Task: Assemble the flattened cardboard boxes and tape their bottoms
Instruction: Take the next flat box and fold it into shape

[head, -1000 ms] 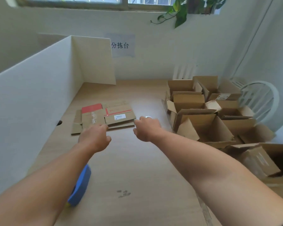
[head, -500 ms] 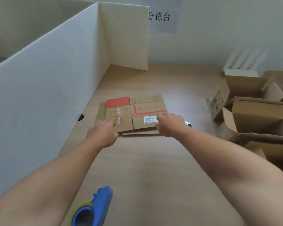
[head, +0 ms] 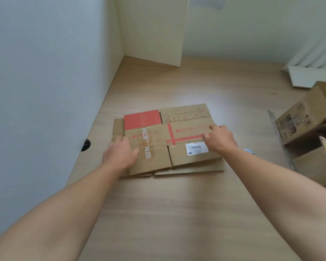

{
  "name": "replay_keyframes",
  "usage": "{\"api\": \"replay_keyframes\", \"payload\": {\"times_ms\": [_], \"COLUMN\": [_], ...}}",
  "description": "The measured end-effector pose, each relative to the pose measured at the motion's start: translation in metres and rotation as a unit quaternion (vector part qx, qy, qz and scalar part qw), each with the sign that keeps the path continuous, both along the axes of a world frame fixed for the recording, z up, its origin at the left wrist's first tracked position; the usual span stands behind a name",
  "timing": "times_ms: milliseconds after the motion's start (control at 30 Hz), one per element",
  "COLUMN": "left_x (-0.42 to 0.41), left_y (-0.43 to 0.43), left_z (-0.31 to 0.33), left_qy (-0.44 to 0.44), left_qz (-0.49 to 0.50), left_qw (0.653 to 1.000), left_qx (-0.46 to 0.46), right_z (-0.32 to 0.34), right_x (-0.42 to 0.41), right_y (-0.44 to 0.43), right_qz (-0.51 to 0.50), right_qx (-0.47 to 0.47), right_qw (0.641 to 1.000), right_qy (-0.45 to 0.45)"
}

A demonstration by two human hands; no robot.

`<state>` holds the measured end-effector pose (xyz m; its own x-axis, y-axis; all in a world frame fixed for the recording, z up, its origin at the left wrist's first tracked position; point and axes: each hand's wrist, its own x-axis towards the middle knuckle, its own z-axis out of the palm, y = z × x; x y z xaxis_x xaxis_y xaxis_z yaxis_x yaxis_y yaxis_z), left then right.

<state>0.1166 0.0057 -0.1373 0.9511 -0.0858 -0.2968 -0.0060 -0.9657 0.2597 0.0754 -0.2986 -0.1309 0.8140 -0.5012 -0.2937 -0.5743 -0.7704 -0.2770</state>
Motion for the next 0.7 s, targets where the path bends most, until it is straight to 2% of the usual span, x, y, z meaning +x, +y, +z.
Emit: {"api": "replay_keyframes", "payload": {"times_ms": [67, 200, 400, 533, 700], "left_x": [0.003, 0.008, -0.002, -0.029, -0.087], "left_y": [0.001, -0.004, -0.009, -0.014, -0.017], "left_z": [-0.015, -0.03, -0.024, -0.015, 0.005], "left_qy": [0.006, -0.01, -0.01, 0.014, 0.041], "left_qz": [0.001, 0.019, 0.107, 0.149, 0.129], "left_qw": [1.0, 0.999, 0.983, 0.967, 0.955], "left_qx": [-0.006, -0.026, -0.149, -0.205, -0.264], "right_z": [-0.01, -0.028, -0.028, -0.024, -0.012], "right_x": [0.006, 0.01, -0.002, -0.038, -0.11], "right_y": [-0.006, -0.01, -0.01, -0.013, -0.012], "right_qz": [-0.042, -0.083, -0.194, -0.218, -0.227], "right_qx": [0.011, 0.092, 0.151, 0.231, 0.29], "right_qw": [0.999, 0.992, 0.966, 0.94, 0.909], "right_qy": [-0.005, -0.014, -0.075, -0.124, -0.198]}}
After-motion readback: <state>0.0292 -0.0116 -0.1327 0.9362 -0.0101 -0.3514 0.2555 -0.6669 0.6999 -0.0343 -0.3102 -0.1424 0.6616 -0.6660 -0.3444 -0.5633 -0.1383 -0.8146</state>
